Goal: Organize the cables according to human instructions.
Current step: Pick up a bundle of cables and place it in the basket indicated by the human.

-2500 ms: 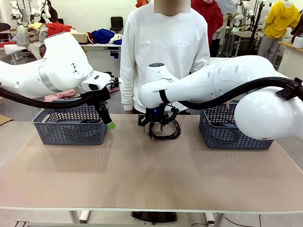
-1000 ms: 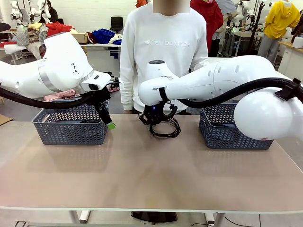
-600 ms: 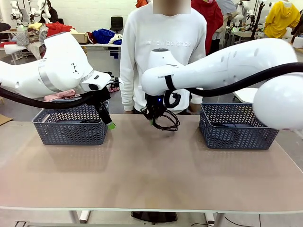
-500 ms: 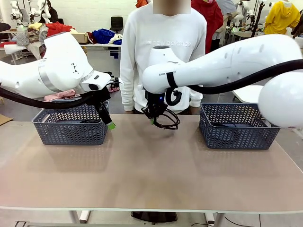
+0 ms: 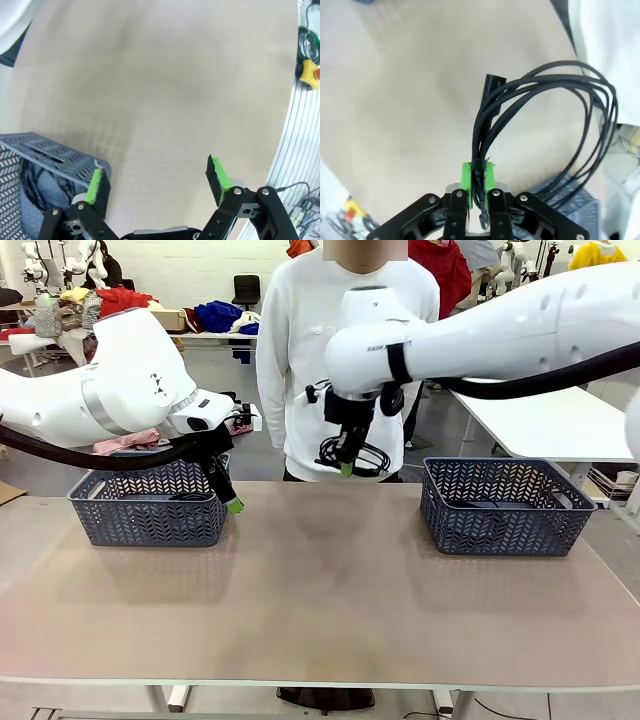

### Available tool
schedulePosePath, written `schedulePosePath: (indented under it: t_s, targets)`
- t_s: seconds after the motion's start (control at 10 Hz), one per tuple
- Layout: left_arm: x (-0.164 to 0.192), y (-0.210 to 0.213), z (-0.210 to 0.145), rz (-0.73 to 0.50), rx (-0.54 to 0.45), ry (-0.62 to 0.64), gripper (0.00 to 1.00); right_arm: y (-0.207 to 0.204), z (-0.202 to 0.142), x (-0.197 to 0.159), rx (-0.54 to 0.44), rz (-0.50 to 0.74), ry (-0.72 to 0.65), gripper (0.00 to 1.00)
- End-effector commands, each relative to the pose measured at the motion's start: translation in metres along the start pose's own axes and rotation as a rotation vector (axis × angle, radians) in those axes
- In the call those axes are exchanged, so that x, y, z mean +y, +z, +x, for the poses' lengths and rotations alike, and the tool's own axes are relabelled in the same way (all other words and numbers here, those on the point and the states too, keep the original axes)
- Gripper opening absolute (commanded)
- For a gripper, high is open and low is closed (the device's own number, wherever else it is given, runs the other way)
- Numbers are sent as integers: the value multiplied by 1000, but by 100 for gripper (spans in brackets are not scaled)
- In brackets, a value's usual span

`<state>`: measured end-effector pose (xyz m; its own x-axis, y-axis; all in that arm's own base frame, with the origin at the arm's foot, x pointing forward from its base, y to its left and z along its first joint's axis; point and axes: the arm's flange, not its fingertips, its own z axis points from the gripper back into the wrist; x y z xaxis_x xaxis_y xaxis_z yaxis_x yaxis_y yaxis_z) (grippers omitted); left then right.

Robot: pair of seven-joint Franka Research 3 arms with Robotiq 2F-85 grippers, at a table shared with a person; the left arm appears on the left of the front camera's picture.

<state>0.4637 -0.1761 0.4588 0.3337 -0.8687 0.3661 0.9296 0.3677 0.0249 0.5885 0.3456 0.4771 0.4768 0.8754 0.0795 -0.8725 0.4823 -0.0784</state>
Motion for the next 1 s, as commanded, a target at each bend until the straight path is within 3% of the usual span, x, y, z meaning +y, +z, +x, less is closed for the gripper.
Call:
schedulePosePath:
  t_s: [0.0, 0.4, 0.9]
  targets:
    - [2, 1, -1, -4, 3, -1, 100, 15, -46, -7, -38, -33, 141, 0]
    - [2, 1, -1, -4, 3, -1, 100, 39, -127, -38, -71, -85, 252, 0]
    - [2, 1, -1, -4, 3, -1, 100, 37, -216, -78, -60, -85, 213, 0]
